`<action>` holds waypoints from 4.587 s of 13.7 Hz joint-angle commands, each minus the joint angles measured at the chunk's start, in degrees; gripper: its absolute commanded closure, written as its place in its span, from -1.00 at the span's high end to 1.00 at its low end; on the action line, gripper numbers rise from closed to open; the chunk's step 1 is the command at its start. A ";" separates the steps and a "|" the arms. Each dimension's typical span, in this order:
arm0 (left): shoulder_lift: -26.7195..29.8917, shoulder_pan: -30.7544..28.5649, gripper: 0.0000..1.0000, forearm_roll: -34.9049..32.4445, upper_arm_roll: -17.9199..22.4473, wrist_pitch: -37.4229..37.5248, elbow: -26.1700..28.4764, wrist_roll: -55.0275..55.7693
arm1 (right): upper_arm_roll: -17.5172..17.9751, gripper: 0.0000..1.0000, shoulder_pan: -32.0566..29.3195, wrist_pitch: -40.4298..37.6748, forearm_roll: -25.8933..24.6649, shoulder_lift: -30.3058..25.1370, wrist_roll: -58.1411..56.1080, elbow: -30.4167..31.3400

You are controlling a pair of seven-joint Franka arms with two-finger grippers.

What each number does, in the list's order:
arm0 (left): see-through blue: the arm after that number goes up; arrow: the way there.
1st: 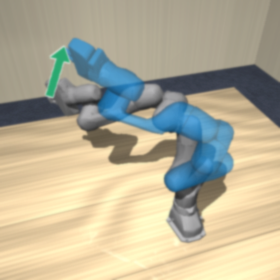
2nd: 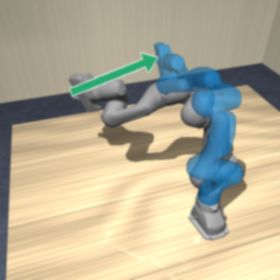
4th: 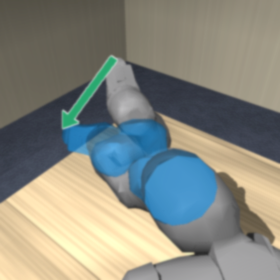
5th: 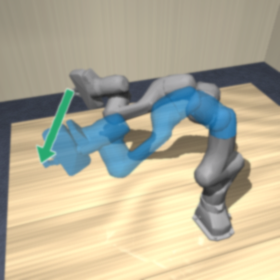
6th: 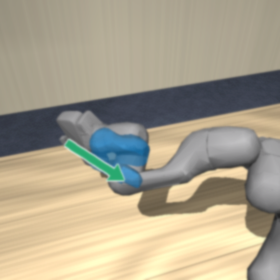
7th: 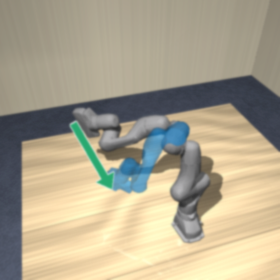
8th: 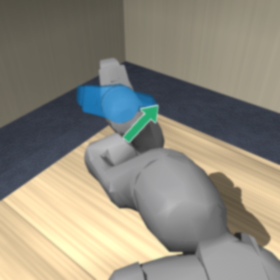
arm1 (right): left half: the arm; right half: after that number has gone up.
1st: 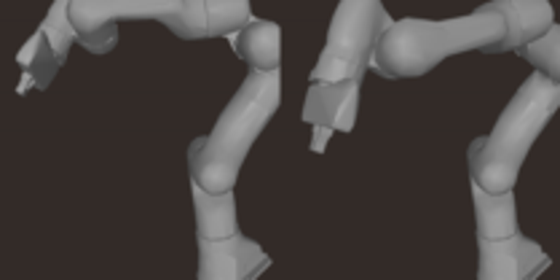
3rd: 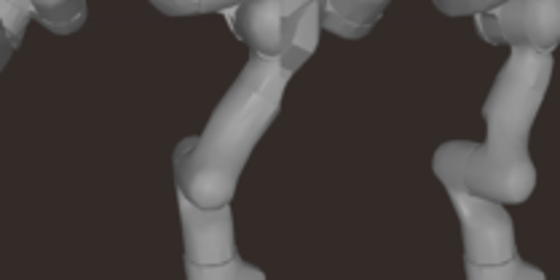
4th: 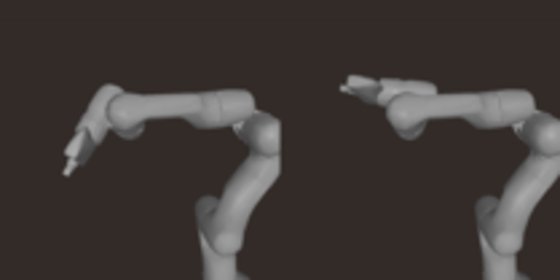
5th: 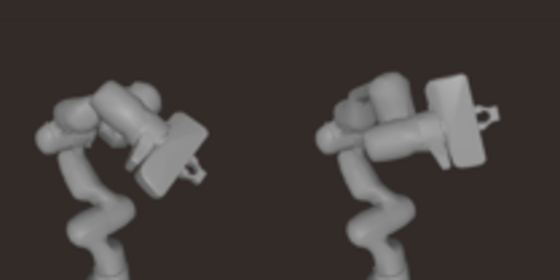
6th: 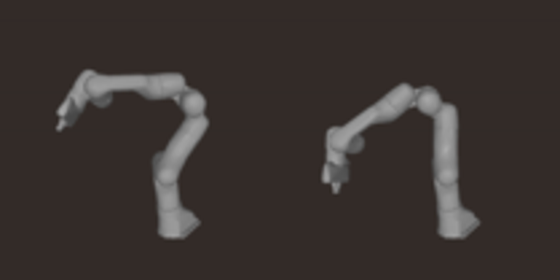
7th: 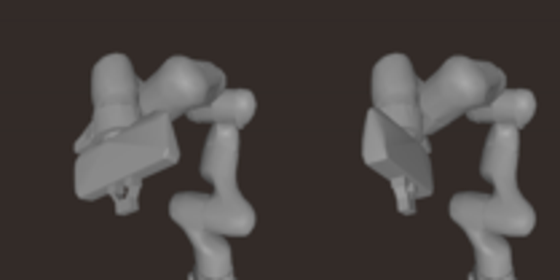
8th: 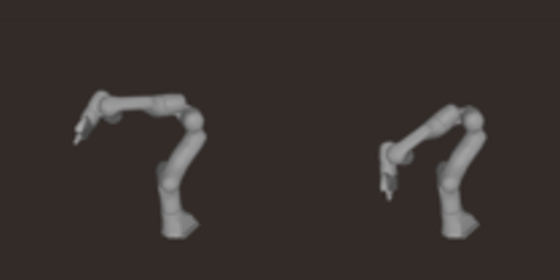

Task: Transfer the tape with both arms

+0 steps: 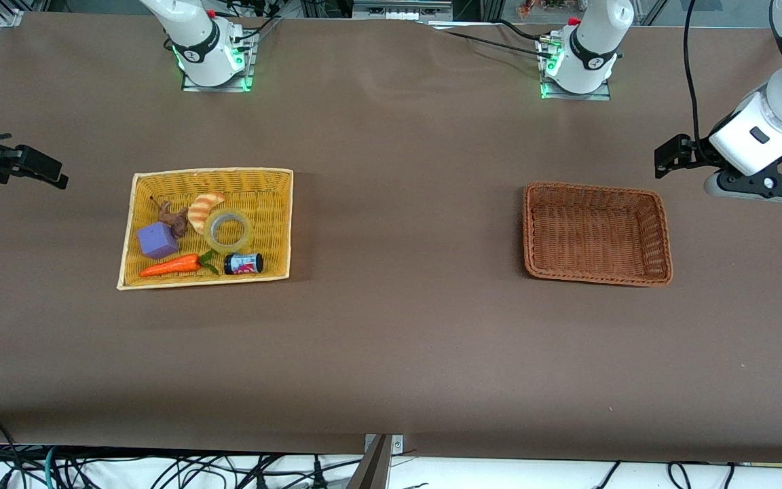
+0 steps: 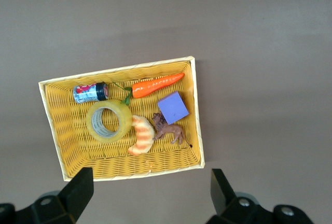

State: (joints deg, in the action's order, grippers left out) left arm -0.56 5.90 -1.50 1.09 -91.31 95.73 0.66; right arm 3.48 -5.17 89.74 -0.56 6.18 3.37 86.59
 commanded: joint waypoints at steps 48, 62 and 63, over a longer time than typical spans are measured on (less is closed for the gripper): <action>-0.85 -2.12 1.00 1.85 1.28 2.01 -1.69 0.84 | 1.17 1.00 3.49 0.33 0.12 9.01 -0.20 2.78; -0.85 -2.03 1.00 1.85 1.46 2.45 -1.78 0.84 | 1.26 1.00 9.39 38.74 -0.50 9.90 4.10 33.81; -0.85 -1.94 1.00 1.85 1.37 2.54 -1.78 0.84 | 1.26 1.00 9.39 39.89 -0.58 10.51 4.10 34.25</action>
State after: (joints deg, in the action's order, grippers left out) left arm -1.03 4.20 -0.79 2.67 -90.04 95.36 1.97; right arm 4.72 4.22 126.75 -0.50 17.27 6.66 118.36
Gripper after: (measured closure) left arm 0.000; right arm 0.000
